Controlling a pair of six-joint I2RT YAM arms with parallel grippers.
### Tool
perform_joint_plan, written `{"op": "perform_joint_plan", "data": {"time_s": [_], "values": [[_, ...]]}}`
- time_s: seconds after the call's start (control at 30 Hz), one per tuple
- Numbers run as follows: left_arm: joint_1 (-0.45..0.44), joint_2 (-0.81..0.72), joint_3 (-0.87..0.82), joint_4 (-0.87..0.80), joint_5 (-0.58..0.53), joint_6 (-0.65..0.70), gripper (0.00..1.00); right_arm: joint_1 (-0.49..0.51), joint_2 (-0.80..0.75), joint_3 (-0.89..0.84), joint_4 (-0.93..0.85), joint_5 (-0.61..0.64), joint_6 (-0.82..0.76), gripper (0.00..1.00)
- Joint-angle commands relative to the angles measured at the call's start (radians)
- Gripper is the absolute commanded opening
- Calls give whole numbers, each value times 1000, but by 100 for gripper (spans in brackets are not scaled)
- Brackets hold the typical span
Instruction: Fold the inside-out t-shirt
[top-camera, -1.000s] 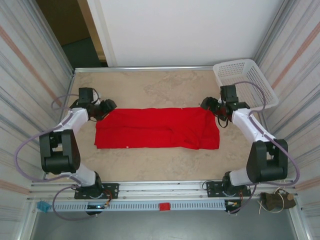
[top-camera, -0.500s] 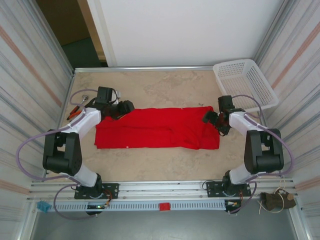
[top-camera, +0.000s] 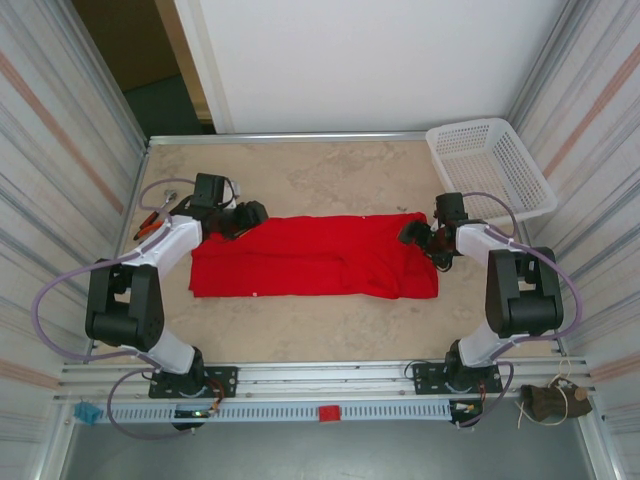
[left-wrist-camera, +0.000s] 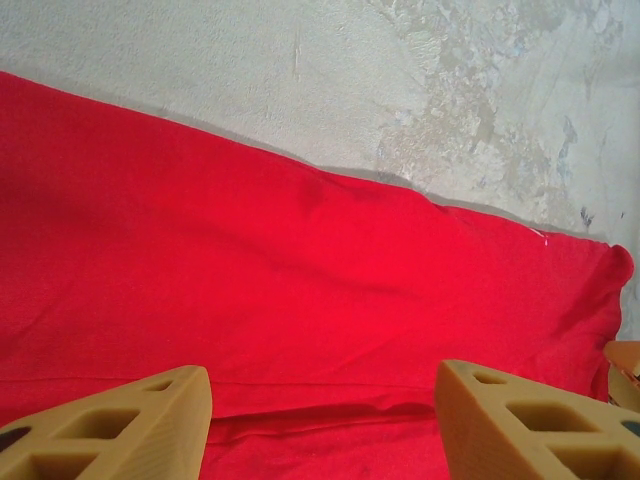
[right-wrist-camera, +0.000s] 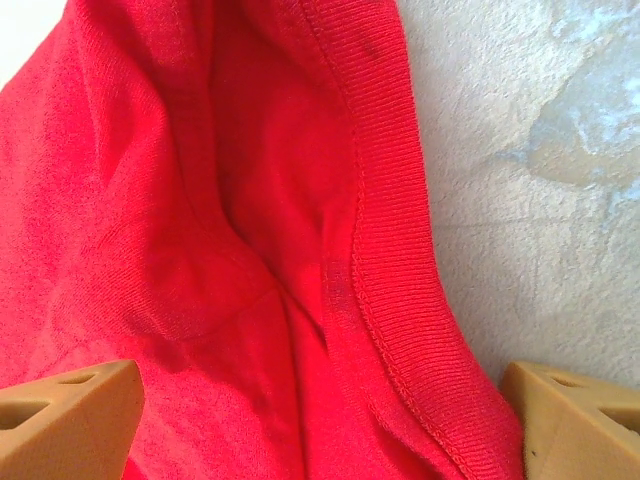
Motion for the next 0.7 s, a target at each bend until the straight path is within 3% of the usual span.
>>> {"op": "perform_joint_plan", "data": {"time_s": [0.0, 0.2, 0.37, 0.5, 0.67], "values": [[9, 1, 26, -16, -3, 14, 61, 2, -37, -13, -37, 73, -1, 91], [9, 0, 32, -17, 0, 14, 61, -30, 2, 38, -74, 109, -29, 93], [15, -2, 34, -23, -3, 15, 61, -19, 78, 51, -31, -24, -49, 91], [20, -4, 36, -25, -6, 17, 61, 40, 69, 26, 13, -93, -52, 89], [23, -3, 37, -22, -6, 12, 61, 127, 52, 5, 34, -81, -31, 88]]}}
